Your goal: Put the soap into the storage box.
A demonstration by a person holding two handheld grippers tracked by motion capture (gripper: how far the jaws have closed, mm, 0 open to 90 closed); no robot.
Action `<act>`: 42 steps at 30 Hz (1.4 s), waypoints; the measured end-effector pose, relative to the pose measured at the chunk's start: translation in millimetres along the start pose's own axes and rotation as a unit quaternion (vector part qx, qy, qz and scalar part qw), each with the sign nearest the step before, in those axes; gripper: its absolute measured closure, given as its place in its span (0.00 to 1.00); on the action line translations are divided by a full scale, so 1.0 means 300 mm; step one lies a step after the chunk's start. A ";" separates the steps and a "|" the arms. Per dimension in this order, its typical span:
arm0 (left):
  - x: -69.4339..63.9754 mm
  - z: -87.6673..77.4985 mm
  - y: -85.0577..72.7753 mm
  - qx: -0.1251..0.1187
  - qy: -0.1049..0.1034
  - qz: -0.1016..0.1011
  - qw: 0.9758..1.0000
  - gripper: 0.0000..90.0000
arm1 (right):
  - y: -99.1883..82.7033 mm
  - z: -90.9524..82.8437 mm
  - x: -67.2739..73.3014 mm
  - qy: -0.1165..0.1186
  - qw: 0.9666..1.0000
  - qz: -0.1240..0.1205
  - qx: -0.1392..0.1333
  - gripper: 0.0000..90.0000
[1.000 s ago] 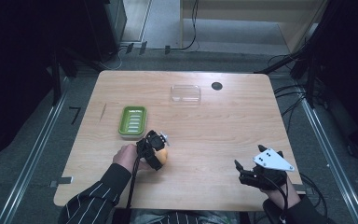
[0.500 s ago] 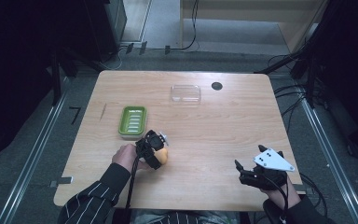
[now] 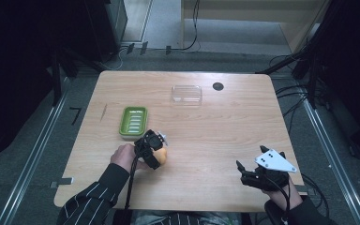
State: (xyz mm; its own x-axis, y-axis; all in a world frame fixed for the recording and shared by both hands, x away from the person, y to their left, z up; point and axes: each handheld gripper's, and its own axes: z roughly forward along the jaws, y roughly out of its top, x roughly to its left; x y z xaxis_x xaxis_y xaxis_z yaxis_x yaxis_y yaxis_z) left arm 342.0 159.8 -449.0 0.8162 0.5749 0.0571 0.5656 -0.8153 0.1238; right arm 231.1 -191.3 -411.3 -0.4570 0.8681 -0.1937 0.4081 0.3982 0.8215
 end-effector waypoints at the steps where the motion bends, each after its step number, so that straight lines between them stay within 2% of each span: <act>1: -0.002 -0.001 0.000 -0.001 -0.001 -0.002 1.000 0.44 | 0.000 0.000 0.000 0.000 1.000 0.000 0.000 0.15; 10: -0.001 -0.023 -0.010 -0.009 0.003 0.000 1.000 0.44 | 0.000 -0.001 0.000 0.000 1.000 0.002 -0.001 0.15; 42: 0.067 -0.085 -0.097 -0.009 0.008 -0.042 0.999 0.44 | 0.000 -0.002 0.000 0.000 1.000 0.004 -0.002 0.15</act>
State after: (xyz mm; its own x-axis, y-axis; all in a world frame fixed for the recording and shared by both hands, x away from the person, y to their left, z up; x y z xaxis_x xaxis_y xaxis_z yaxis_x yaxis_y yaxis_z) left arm 338.9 196.8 -426.2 0.7638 0.6424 0.0624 0.6297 -0.7630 0.1462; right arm 230.8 -191.4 -411.0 -0.4545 0.8710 -0.1865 0.4088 0.3900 0.8251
